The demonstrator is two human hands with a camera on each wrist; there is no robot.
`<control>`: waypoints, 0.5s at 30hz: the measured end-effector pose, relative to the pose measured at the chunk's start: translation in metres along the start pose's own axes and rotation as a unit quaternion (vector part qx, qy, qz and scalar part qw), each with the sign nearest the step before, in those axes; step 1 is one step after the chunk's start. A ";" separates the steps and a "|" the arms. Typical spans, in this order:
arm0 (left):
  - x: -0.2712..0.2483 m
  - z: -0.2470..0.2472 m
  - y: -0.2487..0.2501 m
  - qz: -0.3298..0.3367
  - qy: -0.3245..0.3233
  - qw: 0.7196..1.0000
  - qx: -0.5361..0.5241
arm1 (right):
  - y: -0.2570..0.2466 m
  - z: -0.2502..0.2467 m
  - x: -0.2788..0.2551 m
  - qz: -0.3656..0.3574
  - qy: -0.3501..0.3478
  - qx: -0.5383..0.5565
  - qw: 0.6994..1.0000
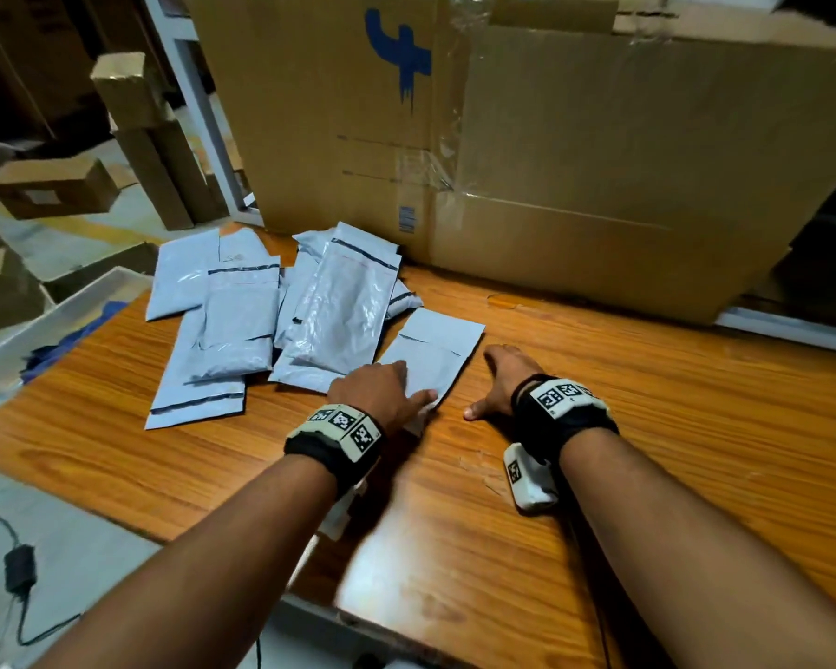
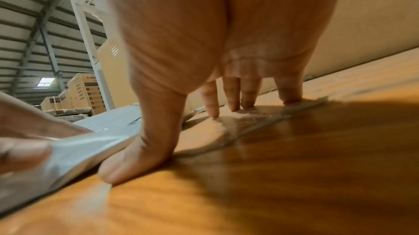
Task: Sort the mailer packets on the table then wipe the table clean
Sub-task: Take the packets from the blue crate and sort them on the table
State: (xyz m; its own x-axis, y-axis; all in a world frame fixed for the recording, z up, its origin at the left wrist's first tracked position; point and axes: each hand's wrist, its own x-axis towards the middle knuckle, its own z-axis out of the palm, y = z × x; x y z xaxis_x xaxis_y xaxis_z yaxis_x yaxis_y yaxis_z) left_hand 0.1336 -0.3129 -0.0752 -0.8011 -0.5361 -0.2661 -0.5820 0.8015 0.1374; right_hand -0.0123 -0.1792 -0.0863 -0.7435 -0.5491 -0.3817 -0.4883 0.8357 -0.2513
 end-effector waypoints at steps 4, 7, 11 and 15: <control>0.009 -0.023 -0.016 -0.024 0.050 0.997 -0.044 | -0.008 0.002 -0.004 -0.015 0.014 0.022 1.000; 0.020 -0.036 -0.032 -0.048 0.087 0.995 0.006 | -0.025 0.007 -0.010 -0.035 0.025 0.012 0.999; 0.032 -0.033 -0.054 -0.092 -0.005 0.996 0.013 | -0.050 0.020 -0.021 -0.084 -0.033 -0.060 0.994; 0.034 -0.027 -0.070 -0.066 -0.013 0.998 -0.001 | -0.056 0.021 -0.026 -0.075 -0.052 -0.117 0.989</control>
State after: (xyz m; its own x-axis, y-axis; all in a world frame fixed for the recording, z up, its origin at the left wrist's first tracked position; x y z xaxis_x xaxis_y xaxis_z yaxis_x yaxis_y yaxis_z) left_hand 0.1432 -0.3942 -0.0682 -0.7137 -0.6298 -0.3066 -0.6824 0.7239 0.1014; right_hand 0.0436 -0.2122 -0.0807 -0.6094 -0.6545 -0.4475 -0.6917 0.7147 -0.1034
